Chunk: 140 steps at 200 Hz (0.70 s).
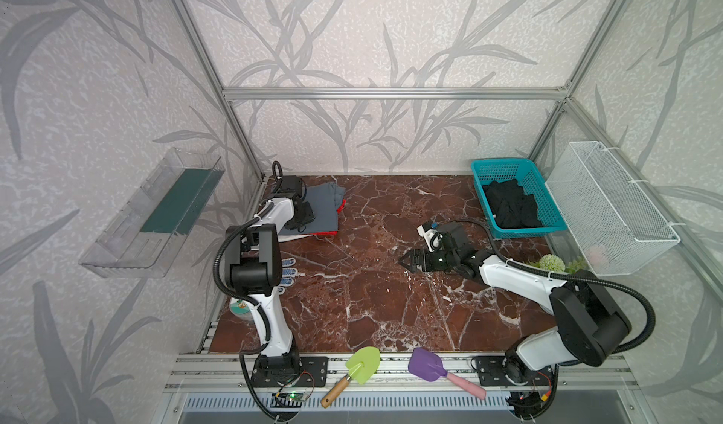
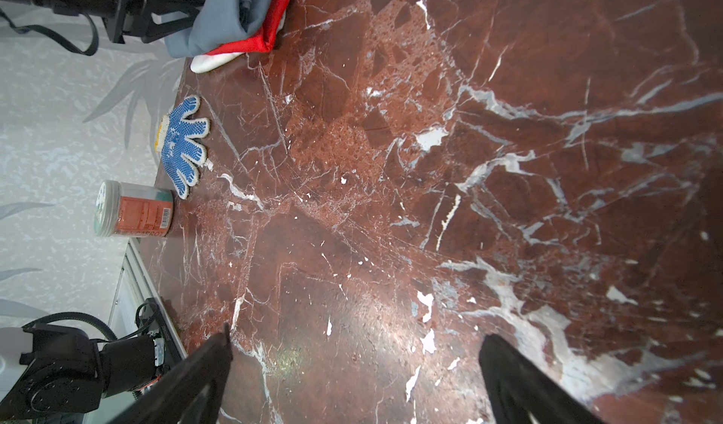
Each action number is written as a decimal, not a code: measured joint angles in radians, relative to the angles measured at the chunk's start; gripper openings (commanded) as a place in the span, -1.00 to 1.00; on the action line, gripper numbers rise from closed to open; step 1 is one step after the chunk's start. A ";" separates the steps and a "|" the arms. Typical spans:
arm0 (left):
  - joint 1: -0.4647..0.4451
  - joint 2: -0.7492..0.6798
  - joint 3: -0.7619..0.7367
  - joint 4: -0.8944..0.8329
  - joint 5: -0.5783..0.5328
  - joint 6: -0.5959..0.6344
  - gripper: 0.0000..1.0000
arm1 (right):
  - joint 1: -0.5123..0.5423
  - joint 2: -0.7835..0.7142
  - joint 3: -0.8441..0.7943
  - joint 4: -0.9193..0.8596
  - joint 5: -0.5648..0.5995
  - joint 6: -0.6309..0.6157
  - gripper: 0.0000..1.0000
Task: Fold and stack the t-shirts
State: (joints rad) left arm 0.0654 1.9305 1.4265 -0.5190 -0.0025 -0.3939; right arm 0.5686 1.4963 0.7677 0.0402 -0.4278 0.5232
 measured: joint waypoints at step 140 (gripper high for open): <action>-0.109 -1.000 -0.797 -0.113 -0.352 -0.158 0.98 | -0.272 -0.322 -0.163 -0.064 0.123 -0.072 0.99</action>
State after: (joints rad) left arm -0.0437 0.9302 0.6300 -0.6319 -0.3542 -0.5522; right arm 0.2966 1.1744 0.6044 -0.0238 -0.3050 0.4511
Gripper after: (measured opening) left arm 0.992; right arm 0.991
